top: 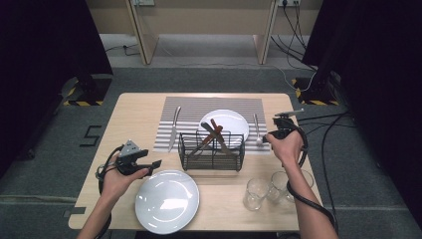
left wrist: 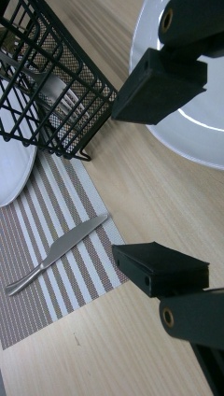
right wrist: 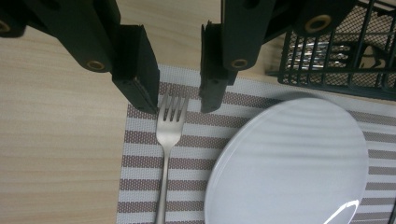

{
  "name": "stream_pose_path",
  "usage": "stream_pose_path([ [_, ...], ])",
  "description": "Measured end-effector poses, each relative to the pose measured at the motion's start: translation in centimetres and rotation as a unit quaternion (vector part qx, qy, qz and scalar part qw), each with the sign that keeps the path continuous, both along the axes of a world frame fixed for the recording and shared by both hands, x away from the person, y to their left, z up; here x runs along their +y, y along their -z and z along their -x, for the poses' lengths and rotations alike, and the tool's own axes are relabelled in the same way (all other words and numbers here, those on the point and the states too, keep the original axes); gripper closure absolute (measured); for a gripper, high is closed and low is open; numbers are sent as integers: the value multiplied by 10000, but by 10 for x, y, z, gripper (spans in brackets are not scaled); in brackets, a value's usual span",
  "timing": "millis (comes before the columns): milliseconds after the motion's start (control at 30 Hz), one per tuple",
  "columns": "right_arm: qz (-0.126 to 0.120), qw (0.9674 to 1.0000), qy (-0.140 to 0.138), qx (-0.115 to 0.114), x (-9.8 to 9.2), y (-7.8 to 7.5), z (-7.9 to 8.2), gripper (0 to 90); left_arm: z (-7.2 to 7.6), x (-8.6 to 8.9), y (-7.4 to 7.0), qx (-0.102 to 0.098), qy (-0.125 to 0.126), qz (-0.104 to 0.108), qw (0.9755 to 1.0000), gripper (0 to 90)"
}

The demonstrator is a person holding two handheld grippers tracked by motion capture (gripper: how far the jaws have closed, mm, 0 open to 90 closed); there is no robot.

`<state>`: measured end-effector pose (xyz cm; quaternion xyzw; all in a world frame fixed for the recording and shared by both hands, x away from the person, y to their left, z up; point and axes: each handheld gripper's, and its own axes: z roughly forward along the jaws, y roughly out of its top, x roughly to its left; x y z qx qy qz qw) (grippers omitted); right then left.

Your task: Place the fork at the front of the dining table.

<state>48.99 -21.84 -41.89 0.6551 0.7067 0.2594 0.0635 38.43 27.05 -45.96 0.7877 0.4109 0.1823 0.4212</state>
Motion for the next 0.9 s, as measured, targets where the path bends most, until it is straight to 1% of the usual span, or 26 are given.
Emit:
stream_pose_path([
  [233, -28, 10000, -68, 9, -1, -6, 10, 655, 0, -1, 0, 0, 15, -20, 10000, 290],
  [300, -82, 9999, -119, 53, -2, -8, 13, 649, 0, -1, 0, 0, 9, -11, 10000, 290],
  [400, -54, 9998, -190, 34, -4, -11, 17, 647, 0, 0, -1, -6, -13, -9, 10000, 290],
  [433, -109, 9998, -180, 49, -5, -12, 18, 641, 0, 0, -1, -5, -16, -7, 10000, 291],
  [667, -122, 9997, -212, -45, -7, -19, 27, 634, 1, 1, -2, -20, -28, -18, 10000, 290],
  [767, -117, 9995, -282, -66, -6, -20, 32, 628, 0, 2, -2, -30, -25, -43, 10000, 290],
  [833, -181, 9993, -320, -44, -6, -21, 36, 624, 1, 2, -2, -41, -32, -46, 10000, 290],
  [900, -175, 9991, -370, -71, -5, -22, 40, 625, 1, 3, -3, -38, -35, -54, 10000, 290],
])
